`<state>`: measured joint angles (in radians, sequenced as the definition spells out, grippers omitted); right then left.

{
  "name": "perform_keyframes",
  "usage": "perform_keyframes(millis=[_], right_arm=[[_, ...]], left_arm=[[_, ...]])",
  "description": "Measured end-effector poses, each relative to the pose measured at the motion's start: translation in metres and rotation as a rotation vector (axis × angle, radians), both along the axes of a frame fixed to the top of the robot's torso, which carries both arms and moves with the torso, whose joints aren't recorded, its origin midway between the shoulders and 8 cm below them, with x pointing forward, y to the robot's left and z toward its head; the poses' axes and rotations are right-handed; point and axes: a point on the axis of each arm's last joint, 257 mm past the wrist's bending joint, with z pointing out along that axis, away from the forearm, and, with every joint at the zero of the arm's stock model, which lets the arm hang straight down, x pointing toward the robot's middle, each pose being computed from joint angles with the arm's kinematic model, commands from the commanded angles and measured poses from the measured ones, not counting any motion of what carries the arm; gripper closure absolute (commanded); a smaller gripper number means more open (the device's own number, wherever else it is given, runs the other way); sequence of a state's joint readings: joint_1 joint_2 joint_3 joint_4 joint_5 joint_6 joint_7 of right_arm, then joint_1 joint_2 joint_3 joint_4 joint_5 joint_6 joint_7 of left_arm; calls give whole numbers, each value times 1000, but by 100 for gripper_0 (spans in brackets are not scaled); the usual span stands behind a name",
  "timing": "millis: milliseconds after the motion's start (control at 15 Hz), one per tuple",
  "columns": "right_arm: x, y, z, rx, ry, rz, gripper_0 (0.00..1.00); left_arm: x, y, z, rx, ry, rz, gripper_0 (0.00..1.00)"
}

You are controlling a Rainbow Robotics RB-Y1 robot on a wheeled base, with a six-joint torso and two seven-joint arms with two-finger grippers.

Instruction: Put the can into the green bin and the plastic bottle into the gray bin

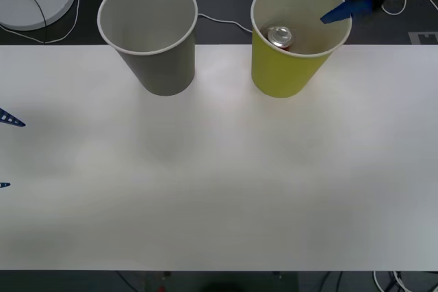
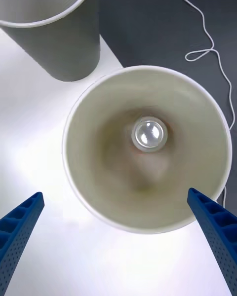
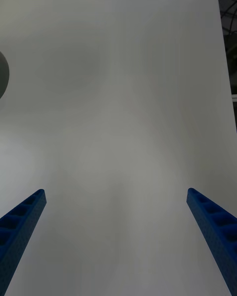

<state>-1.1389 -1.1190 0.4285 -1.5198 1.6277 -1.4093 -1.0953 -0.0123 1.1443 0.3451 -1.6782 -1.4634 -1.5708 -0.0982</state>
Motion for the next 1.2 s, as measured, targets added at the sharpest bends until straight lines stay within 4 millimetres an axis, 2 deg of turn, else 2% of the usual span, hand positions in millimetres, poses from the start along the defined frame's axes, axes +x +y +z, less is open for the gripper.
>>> perform_keyframes(millis=[400,733,933,1200], right_arm=[[-65,-20,-19,7,-87,125,0],[-118,-36,-54,17,-106,289,0],[-144,-47,-72,-12,-127,358,0],[-168,-67,-95,-51,-141,422,0]], left_arm=[[0,0,0,0,0,0,0],[0,0,0,0,0,0,0],[0,0,0,0,0,0,0],[0,0,0,0,0,0,0]])
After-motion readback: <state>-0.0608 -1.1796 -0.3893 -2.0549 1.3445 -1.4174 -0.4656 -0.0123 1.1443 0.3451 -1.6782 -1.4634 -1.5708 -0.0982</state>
